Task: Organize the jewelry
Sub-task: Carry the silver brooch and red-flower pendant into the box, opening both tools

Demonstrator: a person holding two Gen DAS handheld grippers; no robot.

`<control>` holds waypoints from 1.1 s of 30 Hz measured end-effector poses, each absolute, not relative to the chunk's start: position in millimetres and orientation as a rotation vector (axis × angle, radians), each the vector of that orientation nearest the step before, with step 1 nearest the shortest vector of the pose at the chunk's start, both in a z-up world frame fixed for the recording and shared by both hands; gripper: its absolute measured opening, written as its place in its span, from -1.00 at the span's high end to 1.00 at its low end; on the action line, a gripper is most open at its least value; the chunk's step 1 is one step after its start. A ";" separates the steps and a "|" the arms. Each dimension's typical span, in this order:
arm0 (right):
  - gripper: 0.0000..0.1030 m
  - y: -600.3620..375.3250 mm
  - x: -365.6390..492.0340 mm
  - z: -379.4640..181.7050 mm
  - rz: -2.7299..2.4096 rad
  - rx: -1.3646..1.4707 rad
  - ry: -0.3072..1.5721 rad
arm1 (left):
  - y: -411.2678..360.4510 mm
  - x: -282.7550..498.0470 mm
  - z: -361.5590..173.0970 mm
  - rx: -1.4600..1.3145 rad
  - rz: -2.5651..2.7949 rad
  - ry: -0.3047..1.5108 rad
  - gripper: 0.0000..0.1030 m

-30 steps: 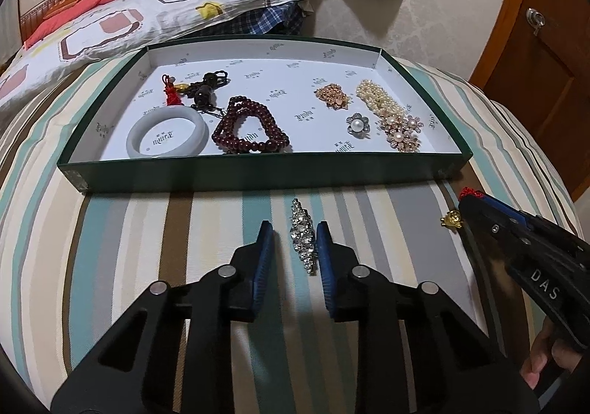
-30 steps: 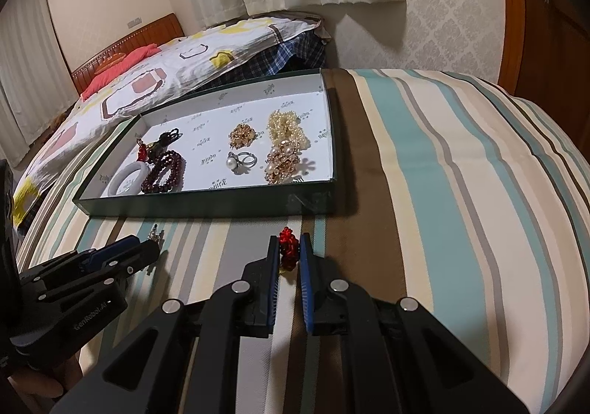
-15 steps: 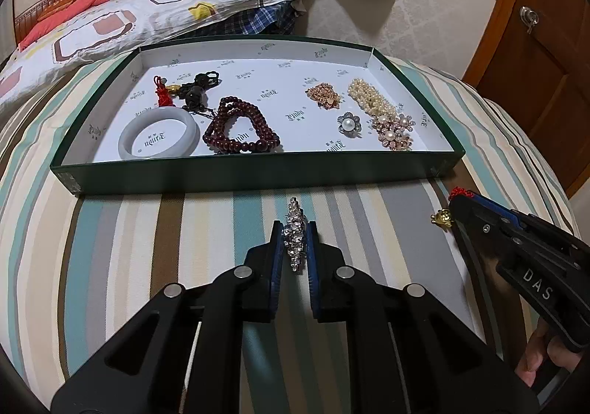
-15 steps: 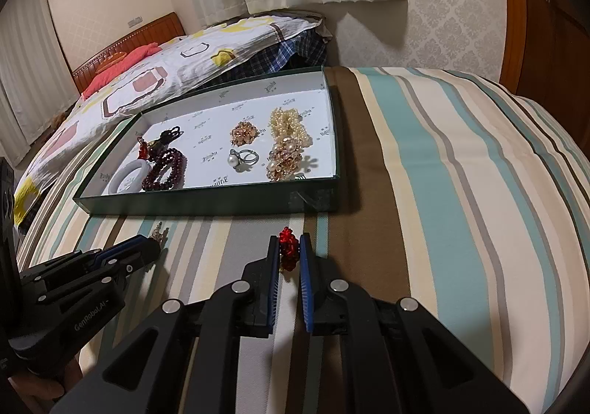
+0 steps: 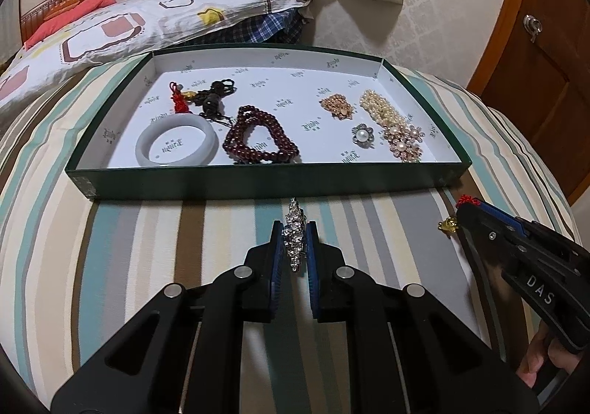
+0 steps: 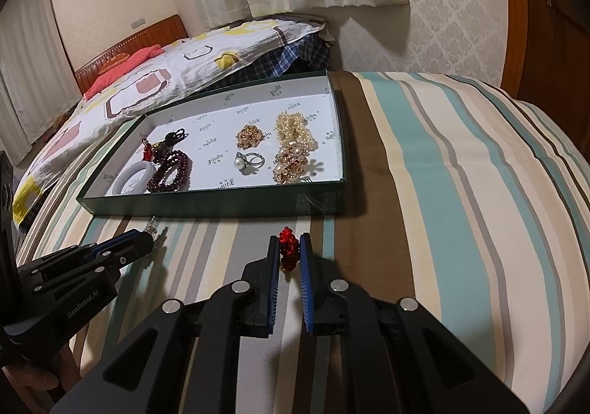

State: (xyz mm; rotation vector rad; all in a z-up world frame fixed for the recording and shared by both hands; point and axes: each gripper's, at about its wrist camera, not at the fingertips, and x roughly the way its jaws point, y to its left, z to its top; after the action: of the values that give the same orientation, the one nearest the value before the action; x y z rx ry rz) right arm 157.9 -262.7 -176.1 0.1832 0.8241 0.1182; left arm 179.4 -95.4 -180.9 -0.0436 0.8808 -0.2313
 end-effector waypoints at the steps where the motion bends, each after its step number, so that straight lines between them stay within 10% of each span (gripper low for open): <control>1: 0.78 -261.8 157.9 -175.5 0.118 0.180 0.823 | -93.5 179.5 -180.6 -0.046 -0.228 0.879 0.76; 33: 0.78 -239.5 134.0 -128.2 0.128 0.107 0.708 | -58.4 152.2 -132.9 -0.065 -0.160 0.728 0.76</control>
State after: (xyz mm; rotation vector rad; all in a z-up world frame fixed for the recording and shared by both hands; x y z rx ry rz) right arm 134.0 -239.5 -128.2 0.1070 0.7077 0.1284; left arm 152.2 -58.4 -132.9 -0.0648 0.7283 -0.1601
